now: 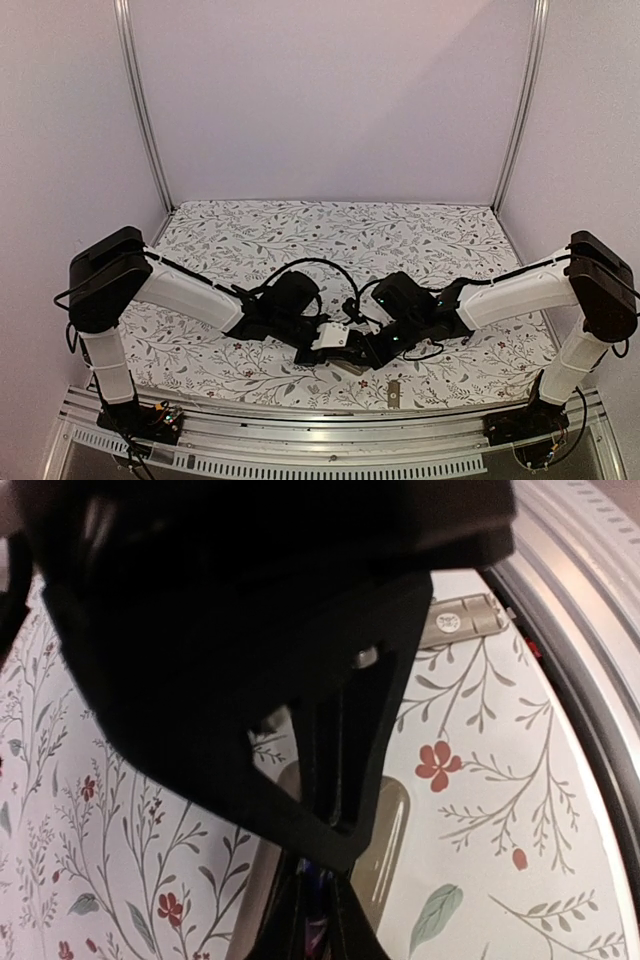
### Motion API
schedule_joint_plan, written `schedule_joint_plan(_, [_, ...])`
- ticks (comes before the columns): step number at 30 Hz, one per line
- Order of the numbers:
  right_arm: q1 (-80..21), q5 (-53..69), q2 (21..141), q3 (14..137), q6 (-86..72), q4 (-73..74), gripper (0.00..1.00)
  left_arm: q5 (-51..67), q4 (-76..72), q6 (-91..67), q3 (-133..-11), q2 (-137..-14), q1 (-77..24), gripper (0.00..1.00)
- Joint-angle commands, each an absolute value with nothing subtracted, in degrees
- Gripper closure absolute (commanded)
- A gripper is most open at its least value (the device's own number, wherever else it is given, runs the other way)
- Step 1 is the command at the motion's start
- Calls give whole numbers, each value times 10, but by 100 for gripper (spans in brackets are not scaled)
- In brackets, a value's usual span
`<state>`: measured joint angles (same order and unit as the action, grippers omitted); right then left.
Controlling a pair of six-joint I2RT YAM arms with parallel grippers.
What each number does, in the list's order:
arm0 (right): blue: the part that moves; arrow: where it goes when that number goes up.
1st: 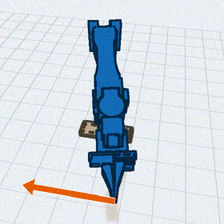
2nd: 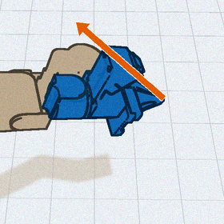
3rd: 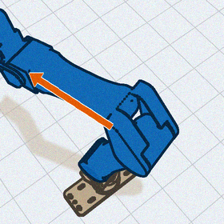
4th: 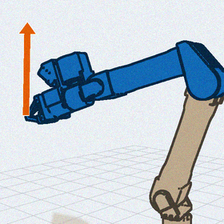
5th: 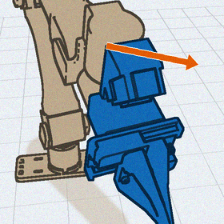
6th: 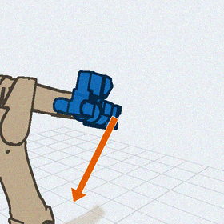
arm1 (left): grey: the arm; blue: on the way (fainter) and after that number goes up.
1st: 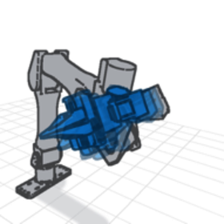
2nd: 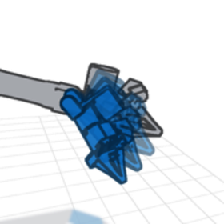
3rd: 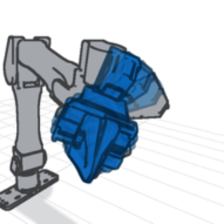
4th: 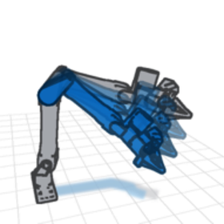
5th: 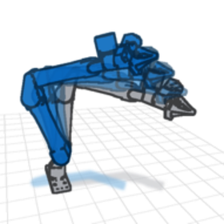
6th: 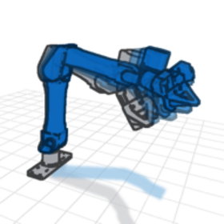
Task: Load the batteries into the remote control
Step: Place the battery in the battery compartment.
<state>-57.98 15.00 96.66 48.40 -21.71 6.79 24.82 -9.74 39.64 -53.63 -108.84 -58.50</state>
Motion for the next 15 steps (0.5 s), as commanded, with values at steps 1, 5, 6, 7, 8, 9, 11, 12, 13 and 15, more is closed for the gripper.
schedule_joint_plan(1, [-580,129,965,480,-214,35,100,230,-56,398,-544,-1116,-593,95])
schedule_joint_plan(5, [-580,128,965,481,-214,34,100,228,-48,404,-547,-1118,-594,98])
schedule_joint_plan(6, [-580,128,965,482,-213,33,100,228,-47,404,-547,-1119,-594,100])
schedule_joint_plan(7, [-580,130,966,482,-213,33,100,229,-47,404,-547,-1118,-594,100])
schedule_joint_plan(8, [-580,130,966,483,-213,33,100,229,-47,404,-547,-1119,-594,100])
schedule_joint_plan(9, [-580,132,966,483,-213,33,100,230,-45,405,-547,-1118,-594,100])
schedule_joint_plan(11, [-580,133,965,483,-215,34,99,233,-39,408,-547,-1116,-593,100])
schedule_joint_plan(12, [-580,134,964,483,-216,34,99,233,-35,409,-546,-1114,-593,100])
schedule_joint_plan(13, [-580,135,963,483,-216,34,96,234,-32,410,-545,-1111,-594,100])
schedule_joint_plan(15, [-580,138,960,484,-217,35,89,236,-28,411,-540,-1106,-595,100])
